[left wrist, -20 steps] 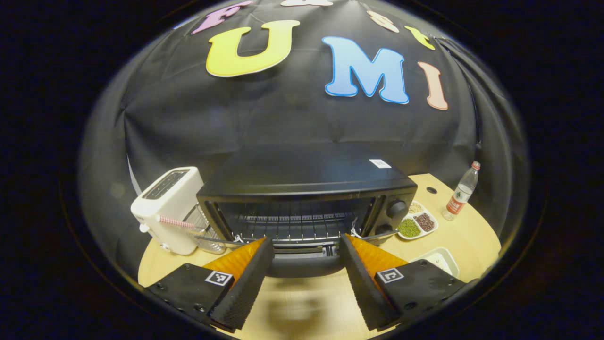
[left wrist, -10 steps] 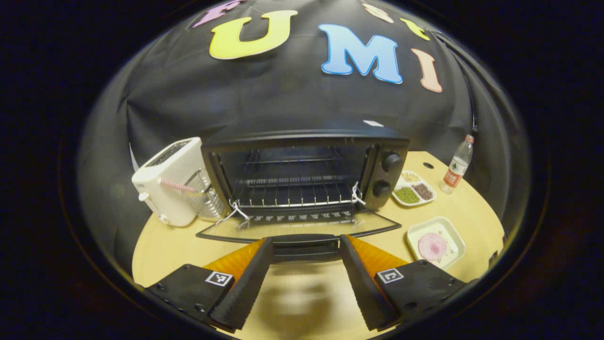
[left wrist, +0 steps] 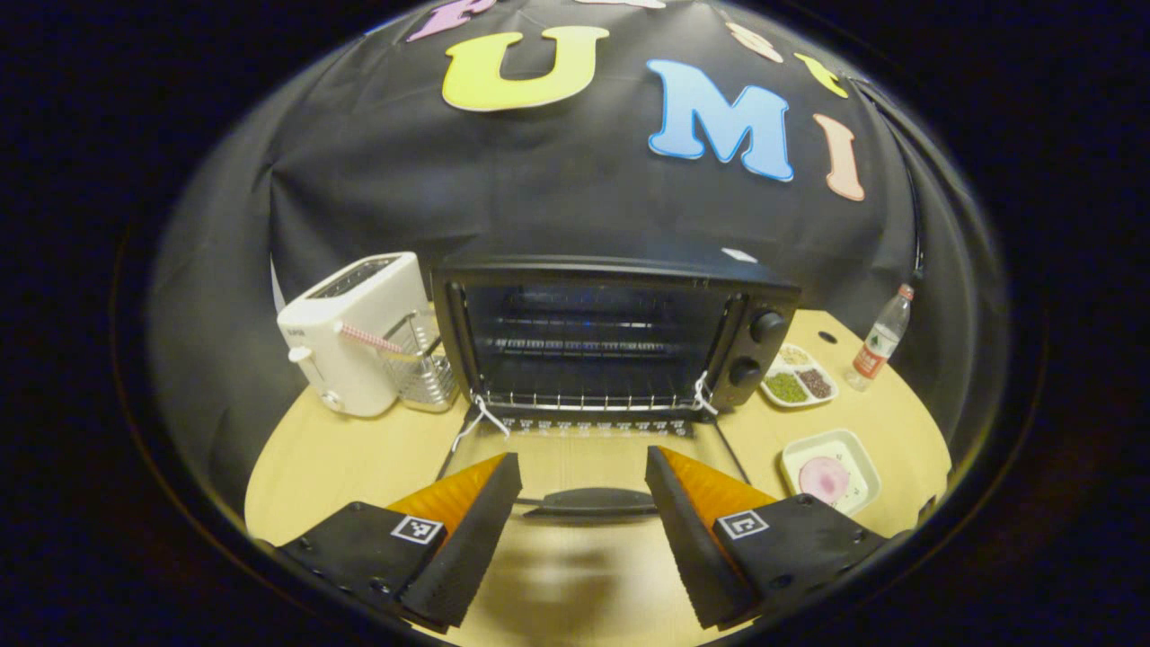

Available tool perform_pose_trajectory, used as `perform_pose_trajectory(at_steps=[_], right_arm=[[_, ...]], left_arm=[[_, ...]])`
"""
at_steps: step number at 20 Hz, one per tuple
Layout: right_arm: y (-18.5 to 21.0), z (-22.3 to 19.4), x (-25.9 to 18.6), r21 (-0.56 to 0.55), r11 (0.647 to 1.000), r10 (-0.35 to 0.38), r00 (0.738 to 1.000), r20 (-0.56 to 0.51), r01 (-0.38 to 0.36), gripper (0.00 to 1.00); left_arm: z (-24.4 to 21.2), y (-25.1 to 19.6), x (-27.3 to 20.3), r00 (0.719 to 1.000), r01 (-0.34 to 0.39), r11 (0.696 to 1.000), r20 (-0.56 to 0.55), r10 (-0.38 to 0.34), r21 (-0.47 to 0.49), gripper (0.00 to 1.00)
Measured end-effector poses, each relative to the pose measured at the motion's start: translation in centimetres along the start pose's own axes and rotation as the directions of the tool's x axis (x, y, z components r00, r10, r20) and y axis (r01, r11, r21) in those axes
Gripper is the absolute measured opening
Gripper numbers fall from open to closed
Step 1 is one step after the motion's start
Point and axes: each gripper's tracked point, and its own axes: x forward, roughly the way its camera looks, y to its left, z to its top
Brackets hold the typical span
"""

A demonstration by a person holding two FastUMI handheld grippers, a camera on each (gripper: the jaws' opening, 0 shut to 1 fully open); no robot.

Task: Open the electric oven with the left hand, put the food in, and close the electric oven.

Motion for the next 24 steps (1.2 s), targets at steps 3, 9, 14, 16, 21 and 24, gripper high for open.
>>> perform_pose_trajectory(at_steps=[3,9,14,16,21,24], right_arm=[[0.2,-3.0,1.7,0.036,0.998,0.058,0.991,-0.125,-0.053,0.98],[0.3,-10.3,4.8,0.110,0.984,0.175,0.888,-0.425,-0.141,0.98],[0.6,-17.1,8.0,0.238,0.962,0.254,0.741,-0.621,-0.130,0.98],[-0.1,-19.6,9.1,0.263,0.960,0.255,0.686,-0.682,-0.096,0.98],[-2.8,-23.8,11.0,0.242,0.970,0.208,0.586,-0.783,-0.020,0.98],[-3.5,-26.1,12.4,0.191,0.981,0.157,0.534,-0.831,0.009,0.99]], left_arm=[[4.6,-1.4,-3.2,0.993,0.023,1.000,0.116,-0.022,-0.002,0.99],[13.5,-3.1,-10.9,0.943,0.035,0.999,0.333,-0.031,-0.008,0.92],[18.9,-4.0,-17.0,0.892,0.057,0.997,0.451,-0.031,-0.043,0.98],[19.3,-3.9,-19.4,0.882,0.071,0.996,0.470,-0.036,-0.058,0.96],[20.5,-1.6,-21.9,0.858,0.032,0.998,0.514,0.001,-0.055,0.94],[19.5,-0.5,-21.5,0.868,0.004,0.999,0.496,0.020,-0.047,0.95]])
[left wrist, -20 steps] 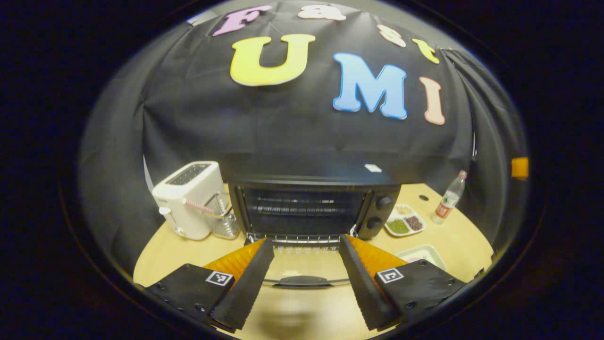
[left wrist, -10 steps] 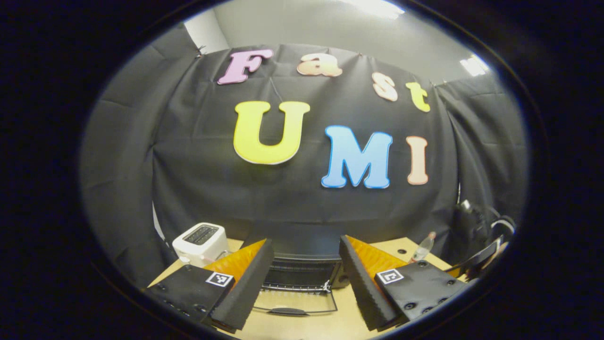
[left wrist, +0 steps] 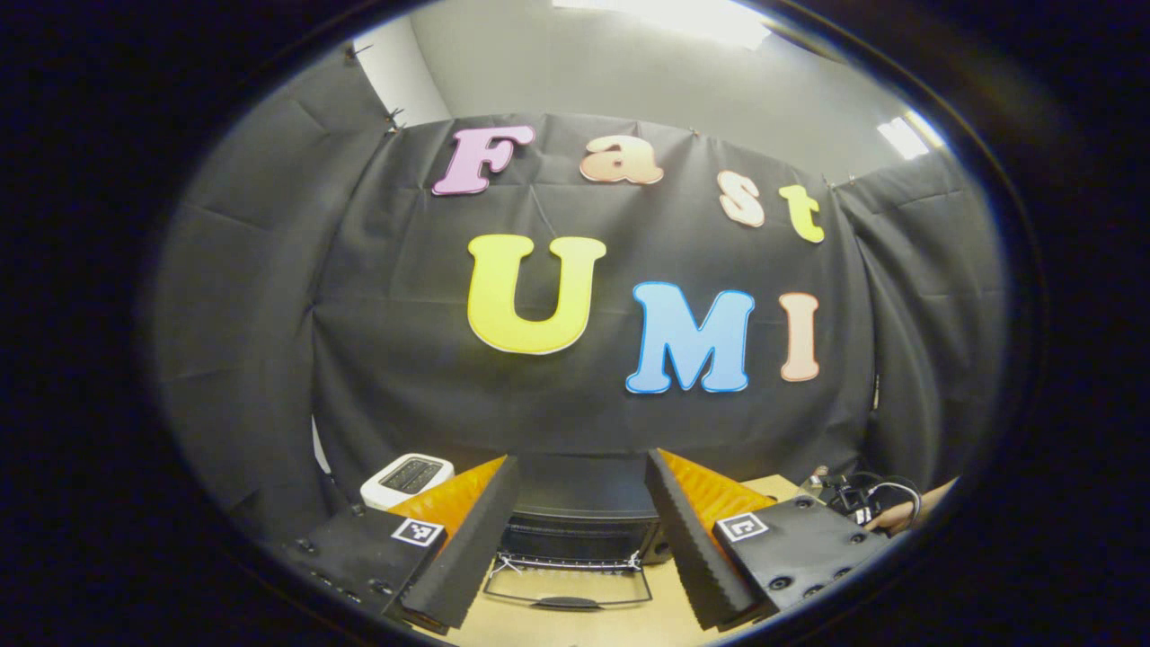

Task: Open the electric oven with the left hand, put the food in, and close the electric oven.

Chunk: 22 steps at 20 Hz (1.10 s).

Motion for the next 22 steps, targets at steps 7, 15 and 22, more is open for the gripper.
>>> perform_pose_trajectory(at_steps=[7,15,22], right_arm=[[-2.0,-0.5,4.2,-0.125,0.984,-0.138,0.988,-0.076,0.128,0.99],[-0.1,0.0,4.7,-0.185,0.982,-0.059,0.996,-0.071,0.045,0.20],[-0.7,-1.1,4.4,0.052,0.991,0.131,0.988,-0.082,-0.127,0.01]], left_arm=[[-1.8,1.8,0.0,0.998,-0.034,0.999,-0.057,0.034,0.008,0.99],[-2.1,1.6,0.0,0.997,-0.039,0.999,-0.064,0.039,0.000,0.99],[-1.3,0.9,-1.3,0.998,-0.038,0.999,-0.050,0.039,0.018,0.99]])
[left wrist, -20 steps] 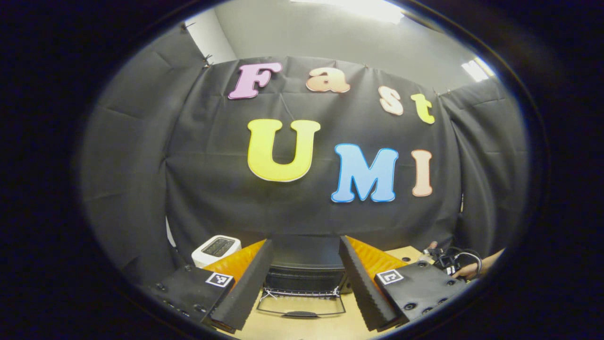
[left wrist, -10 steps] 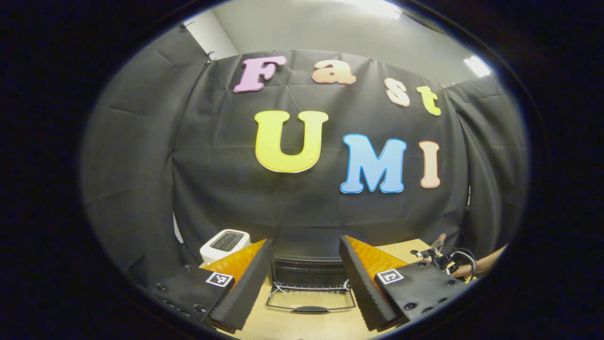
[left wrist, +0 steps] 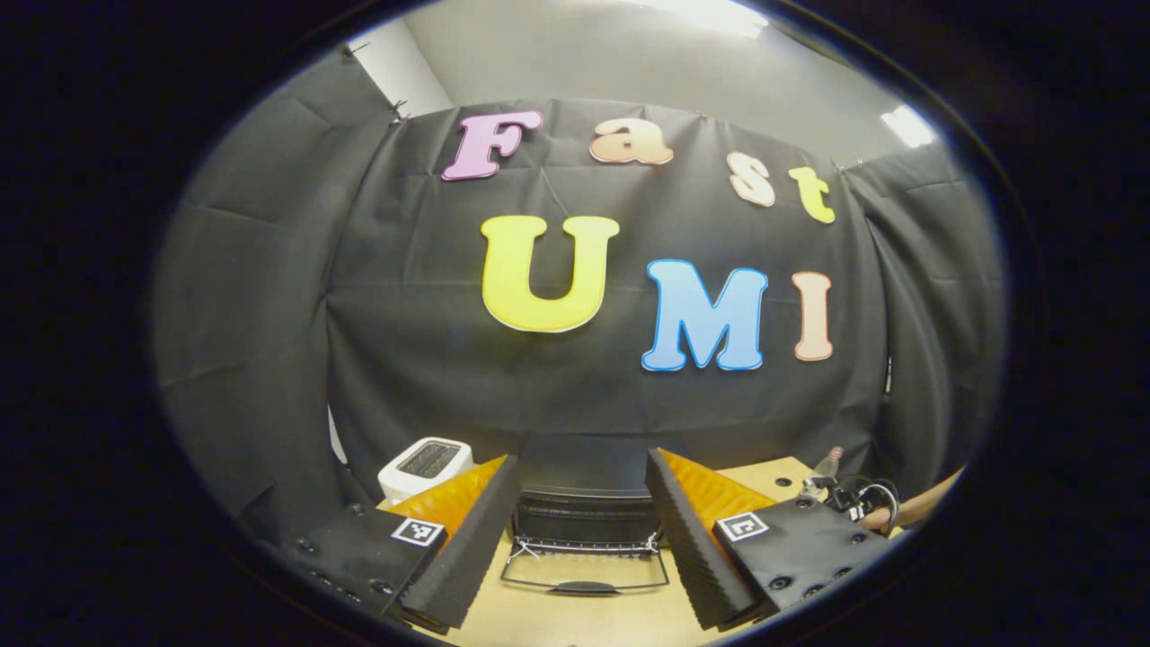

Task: Open the electric oven with the left hand, put the food in, and close the electric oven.

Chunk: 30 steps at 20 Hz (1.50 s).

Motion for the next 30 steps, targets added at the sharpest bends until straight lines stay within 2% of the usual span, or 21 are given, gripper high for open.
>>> perform_pose_trajectory(at_steps=[3,6,8,11,17,23,30], right_arm=[[0.2,-1.0,-0.2,0.173,0.975,0.139,0.990,0.007,-0.138,0.00],[0.5,-1.7,-0.3,0.311,0.911,0.266,0.962,0.060,-0.272,0.00],[0.5,-2.1,-0.6,0.374,0.863,0.322,0.940,0.113,-0.340,0.00],[0.2,-2.7,-0.9,0.416,0.825,0.344,0.924,0.166,-0.382,0.00],[1.8,-3.4,-3.0,0.401,0.813,0.357,0.906,0.228,-0.422,0.00],[7.6,-5.2,-6.4,0.364,0.787,0.422,0.865,0.273,-0.499,0.00],[15.8,-6.0,-8.2,0.363,0.770,0.430,0.847,0.313,-0.525,0.00]], left_arm=[[0.3,-0.1,-0.3,1.000,-0.004,1.000,0.001,0.004,0.000,0.99],[0.5,-0.3,-0.4,1.000,-0.003,1.000,0.003,0.003,0.004,0.99],[0.5,-0.6,-0.5,1.000,0.000,1.000,0.003,0.000,0.009,0.99],[0.6,-0.7,-0.5,1.000,0.004,1.000,0.005,-0.004,0.012,0.99],[1.3,-1.1,-0.3,0.999,0.025,1.000,0.022,-0.025,0.017,0.99],[1.7,-1.0,0.5,0.997,0.068,0.998,0.038,-0.068,0.003,0.99],[1.9,0.7,1.0,0.994,0.087,0.996,0.070,-0.088,0.020,0.99]])
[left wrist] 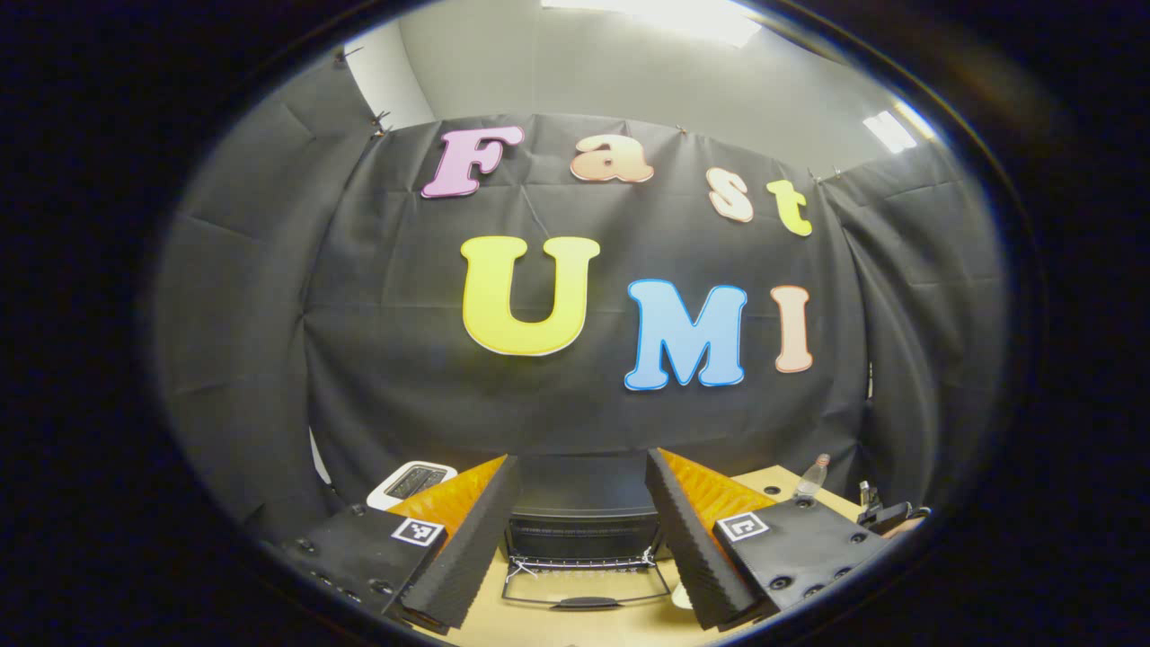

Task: Open the electric oven with the left hand, put the food in, and close the electric oven.

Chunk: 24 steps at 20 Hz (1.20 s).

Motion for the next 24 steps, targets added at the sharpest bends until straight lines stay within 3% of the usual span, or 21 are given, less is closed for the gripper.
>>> perform_pose_trajectory(at_steps=[6,17,18,21,24], right_arm=[[4.9,-1.6,5.0,0.018,0.999,-0.032,0.997,0.075,0.031,0.00],[10.5,-1.7,15.3,0.224,0.972,-0.122,0.972,0.202,0.075,0.00],[10.9,-1.4,16.2,0.251,0.965,-0.128,0.968,0.216,0.071,0.00],[11.3,-0.2,19.0,0.366,0.929,-0.155,0.953,0.260,0.051,0.00],[11.7,0.9,21.3,0.467,0.884,-0.196,0.934,0.298,0.037,0.00]], left_arm=[[-0.7,3.8,-0.5,0.999,-0.038,0.999,-0.010,0.037,-0.034,0.99],[-1.6,9.7,-2.0,0.992,-0.122,0.991,-0.033,0.121,-0.054,0.95],[-1.6,10.1,-2.2,0.991,-0.131,0.990,-0.035,0.129,-0.050,0.99],[-1.7,11.5,-3.0,0.986,-0.160,0.986,-0.047,0.157,-0.052,0.95],[-2.1,13.4,-3.7,0.979,-0.195,0.980,-0.064,0.192,-0.048,0.99]])
